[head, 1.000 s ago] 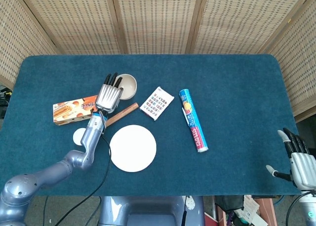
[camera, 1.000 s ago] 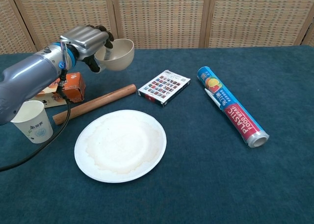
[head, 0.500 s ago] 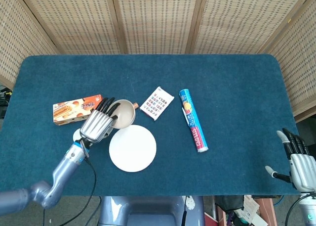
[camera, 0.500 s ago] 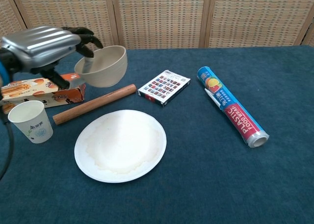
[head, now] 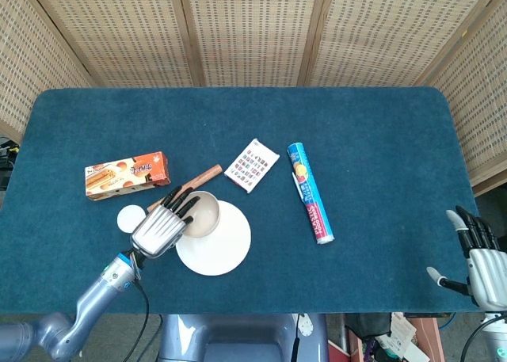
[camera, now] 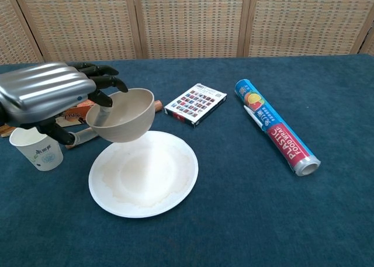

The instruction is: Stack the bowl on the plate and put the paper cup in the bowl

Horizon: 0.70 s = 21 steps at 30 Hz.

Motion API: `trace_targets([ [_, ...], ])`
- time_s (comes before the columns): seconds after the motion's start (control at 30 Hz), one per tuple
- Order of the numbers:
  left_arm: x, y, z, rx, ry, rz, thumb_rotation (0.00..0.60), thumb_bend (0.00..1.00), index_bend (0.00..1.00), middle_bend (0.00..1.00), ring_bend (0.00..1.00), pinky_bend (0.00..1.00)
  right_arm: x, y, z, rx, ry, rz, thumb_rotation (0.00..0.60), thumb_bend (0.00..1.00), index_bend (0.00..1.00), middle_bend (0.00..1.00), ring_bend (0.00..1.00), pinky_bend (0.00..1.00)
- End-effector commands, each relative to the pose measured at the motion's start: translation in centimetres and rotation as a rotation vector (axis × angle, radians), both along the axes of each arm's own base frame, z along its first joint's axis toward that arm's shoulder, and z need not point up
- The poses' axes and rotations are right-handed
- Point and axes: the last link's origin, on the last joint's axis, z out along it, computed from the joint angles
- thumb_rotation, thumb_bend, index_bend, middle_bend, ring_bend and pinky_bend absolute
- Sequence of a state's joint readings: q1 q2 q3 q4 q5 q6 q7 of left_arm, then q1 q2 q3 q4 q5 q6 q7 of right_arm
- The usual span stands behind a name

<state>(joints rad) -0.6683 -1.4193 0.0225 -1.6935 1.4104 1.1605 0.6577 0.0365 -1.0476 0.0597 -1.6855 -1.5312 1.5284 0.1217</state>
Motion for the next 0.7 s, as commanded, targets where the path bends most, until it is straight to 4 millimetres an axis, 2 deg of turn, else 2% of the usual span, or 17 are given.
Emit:
trace_targets([
  [0.03,0.2,-0.2,-0.6,-0.007,0.011,-0.009,0.6,0.41,0.62,0.16,0.0,0.08,0.0,0.0,0.1,-0.002,-0.003,0.0,0.6,0.15,0.0,0.0,0.0,0.0],
  [0.5,-0.2,-1.1,-4.2,-0.075,0.085,-0.003,0.6,0.41,0.62,0.16,0.0,0.08,0.0,0.2,0.4,-0.01,-0.014,0.004,0.6,0.15,0.0,0.0,0.0,0.0],
  [0.7,0.0,-1.4,-5.1,-0.087,0.096,-0.005,0.6,0.41,0.62,0.16,0.0,0.08,-0.1,0.1,0.5,-0.016,-0.018,0.004,0.6,0.15,0.0,0.0,0.0,0.0],
])
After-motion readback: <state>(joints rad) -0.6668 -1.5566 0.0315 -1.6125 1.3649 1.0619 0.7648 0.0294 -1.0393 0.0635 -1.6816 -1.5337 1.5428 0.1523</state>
